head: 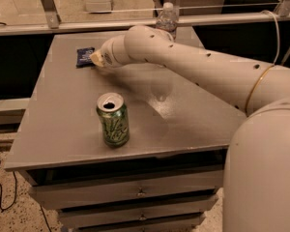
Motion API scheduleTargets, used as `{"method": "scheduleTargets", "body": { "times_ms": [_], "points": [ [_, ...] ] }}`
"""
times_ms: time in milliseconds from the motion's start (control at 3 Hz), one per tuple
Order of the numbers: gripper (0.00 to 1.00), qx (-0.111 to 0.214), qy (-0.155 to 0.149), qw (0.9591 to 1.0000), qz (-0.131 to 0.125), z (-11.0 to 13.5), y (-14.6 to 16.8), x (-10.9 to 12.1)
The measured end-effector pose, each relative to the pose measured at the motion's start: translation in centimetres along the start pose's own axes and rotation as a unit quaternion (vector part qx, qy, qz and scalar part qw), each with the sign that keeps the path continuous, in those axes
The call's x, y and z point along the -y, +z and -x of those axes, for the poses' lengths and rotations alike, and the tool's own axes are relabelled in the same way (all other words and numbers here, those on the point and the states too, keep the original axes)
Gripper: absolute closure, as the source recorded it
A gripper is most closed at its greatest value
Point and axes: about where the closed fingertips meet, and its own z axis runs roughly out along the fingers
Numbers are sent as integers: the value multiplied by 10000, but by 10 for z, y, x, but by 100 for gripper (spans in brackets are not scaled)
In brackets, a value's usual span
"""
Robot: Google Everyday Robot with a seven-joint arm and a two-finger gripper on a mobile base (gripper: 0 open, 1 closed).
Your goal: Move rxbar blueberry near water bottle
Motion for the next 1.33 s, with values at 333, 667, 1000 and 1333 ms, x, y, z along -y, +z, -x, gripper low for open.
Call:
{"method": "scheduleTargets", "body": {
  "times_ms": [333,667,1000,1333],
  "points": [
    [100,217,-401,9989,123,21,-29,-8],
    [89,311,-663,9967,360,29,-49,-20],
    [72,309,-717,9962,396,29,-49,-23],
    [49,379,-649,9967,320,26,-47,-23]
  ]
}}
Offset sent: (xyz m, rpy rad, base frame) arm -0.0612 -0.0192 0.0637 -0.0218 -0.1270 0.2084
